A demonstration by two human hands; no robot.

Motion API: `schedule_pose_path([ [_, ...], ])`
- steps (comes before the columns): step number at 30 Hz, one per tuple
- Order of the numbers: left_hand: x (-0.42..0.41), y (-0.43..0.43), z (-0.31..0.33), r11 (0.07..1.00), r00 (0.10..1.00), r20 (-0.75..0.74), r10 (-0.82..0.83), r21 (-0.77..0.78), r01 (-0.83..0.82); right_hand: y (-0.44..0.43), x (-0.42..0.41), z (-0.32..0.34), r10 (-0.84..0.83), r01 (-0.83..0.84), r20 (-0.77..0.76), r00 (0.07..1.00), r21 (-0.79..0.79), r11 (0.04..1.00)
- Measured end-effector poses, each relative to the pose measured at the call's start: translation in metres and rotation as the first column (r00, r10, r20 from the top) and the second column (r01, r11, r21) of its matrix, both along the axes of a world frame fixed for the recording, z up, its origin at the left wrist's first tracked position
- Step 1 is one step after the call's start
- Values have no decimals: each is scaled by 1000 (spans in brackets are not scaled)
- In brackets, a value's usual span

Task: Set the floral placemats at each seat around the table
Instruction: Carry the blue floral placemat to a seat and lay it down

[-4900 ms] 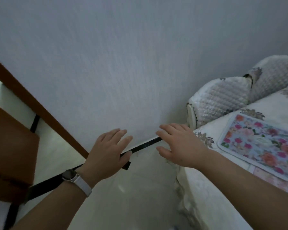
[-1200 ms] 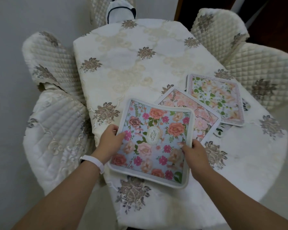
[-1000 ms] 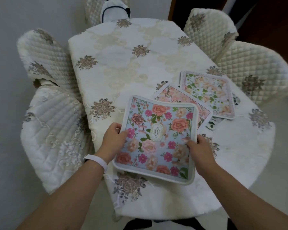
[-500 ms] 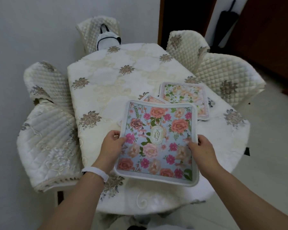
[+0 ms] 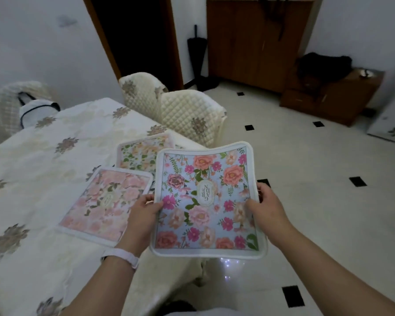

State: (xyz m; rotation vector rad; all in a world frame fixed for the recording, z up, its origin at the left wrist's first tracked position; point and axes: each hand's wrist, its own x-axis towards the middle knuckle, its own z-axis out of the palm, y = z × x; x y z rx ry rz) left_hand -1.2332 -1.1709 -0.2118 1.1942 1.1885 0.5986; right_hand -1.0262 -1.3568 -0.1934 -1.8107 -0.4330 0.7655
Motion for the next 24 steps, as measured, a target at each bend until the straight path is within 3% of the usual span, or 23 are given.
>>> schedule_pose_path([
  [6,98,-17,10,980,980,26,-198,16,197,-57,60,8,-201,201,-3,979,58,978],
  [13,202,-19,-10,933,931,66,-359,-17,361,-85,131,-1,-359,359,7,933,-22,933],
  [24,386,55,-50,890,895,29,-445,-97,446,-15,295,-25,-438,438,31,899,-128,890],
])
